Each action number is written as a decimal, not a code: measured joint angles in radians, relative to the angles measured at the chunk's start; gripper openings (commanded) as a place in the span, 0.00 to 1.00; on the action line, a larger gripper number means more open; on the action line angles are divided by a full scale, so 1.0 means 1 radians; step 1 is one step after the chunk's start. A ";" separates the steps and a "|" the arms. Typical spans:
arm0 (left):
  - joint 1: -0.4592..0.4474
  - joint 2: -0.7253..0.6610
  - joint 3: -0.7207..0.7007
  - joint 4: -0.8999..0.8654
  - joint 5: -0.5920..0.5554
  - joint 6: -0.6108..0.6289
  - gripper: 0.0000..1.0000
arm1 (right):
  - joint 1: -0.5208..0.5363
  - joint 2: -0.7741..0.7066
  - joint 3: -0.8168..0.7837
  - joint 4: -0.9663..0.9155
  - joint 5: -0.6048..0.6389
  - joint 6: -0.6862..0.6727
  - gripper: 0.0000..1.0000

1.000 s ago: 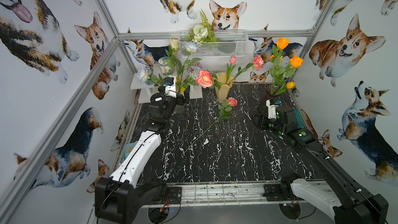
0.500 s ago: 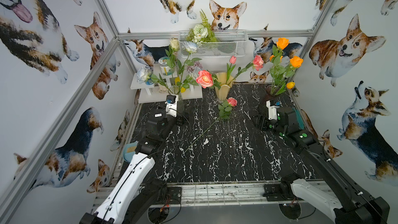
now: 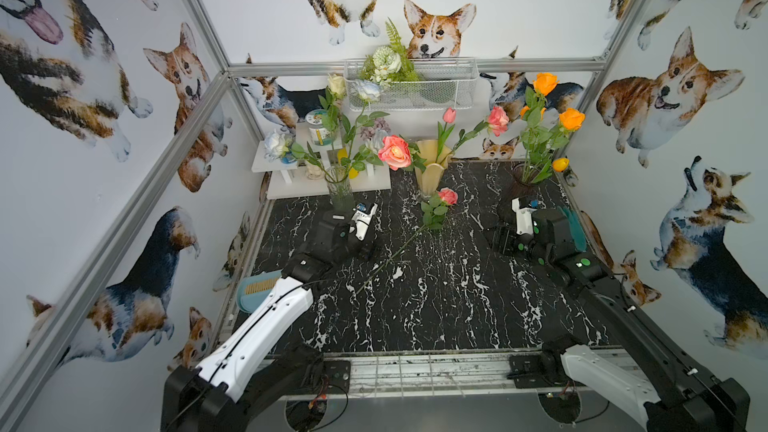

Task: Arrange the flowers in different vases according to their variety
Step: Insert the flower into the vase, then pick up the flower at the center of the board.

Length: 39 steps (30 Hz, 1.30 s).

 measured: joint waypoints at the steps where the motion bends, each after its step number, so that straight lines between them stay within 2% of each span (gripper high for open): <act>1: -0.014 0.029 0.012 -0.011 -0.001 0.008 0.85 | 0.000 0.000 0.000 -0.001 0.000 0.000 0.76; 7: -0.075 0.227 0.094 -0.087 -0.016 0.049 0.77 | 0.000 -0.001 0.000 -0.003 0.001 0.000 0.76; 14: -0.100 0.416 0.192 -0.169 -0.011 0.071 0.74 | 0.000 -0.013 -0.003 -0.019 0.005 0.000 0.77; 22: -0.114 0.605 0.294 -0.245 -0.005 0.074 0.67 | 0.000 -0.018 -0.018 -0.025 0.007 -0.001 0.77; 39: -0.116 0.824 0.412 -0.293 -0.038 0.097 0.53 | 0.000 -0.019 -0.024 -0.030 0.024 -0.003 0.77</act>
